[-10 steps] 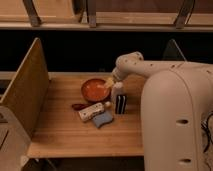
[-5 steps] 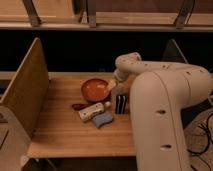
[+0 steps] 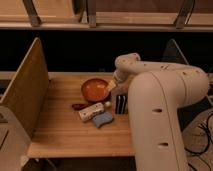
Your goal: Place the ceramic cup over the eraser
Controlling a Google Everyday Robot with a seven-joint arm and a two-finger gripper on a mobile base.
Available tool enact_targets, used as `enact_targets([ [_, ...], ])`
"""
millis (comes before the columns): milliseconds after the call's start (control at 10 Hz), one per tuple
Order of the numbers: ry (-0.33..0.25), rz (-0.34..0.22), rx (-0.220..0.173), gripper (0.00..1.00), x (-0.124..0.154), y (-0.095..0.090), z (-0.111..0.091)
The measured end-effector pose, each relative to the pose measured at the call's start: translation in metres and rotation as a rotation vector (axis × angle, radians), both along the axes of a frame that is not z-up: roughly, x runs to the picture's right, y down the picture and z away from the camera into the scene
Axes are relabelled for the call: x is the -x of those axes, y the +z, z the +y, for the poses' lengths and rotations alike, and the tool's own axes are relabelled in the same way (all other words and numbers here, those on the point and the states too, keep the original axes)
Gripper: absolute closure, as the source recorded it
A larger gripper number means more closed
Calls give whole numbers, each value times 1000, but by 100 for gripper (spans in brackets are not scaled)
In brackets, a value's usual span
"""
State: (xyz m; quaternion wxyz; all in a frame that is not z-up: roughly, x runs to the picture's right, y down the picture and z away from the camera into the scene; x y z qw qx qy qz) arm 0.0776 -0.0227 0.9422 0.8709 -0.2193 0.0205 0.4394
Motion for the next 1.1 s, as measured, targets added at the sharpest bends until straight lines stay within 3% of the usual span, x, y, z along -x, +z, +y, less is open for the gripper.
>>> enact_targets([
  [400, -59, 35, 45, 21, -16, 1, 32],
  [600, -50, 43, 49, 37, -18, 3, 36],
  [1100, -61, 21, 7, 88, -9, 4, 26],
])
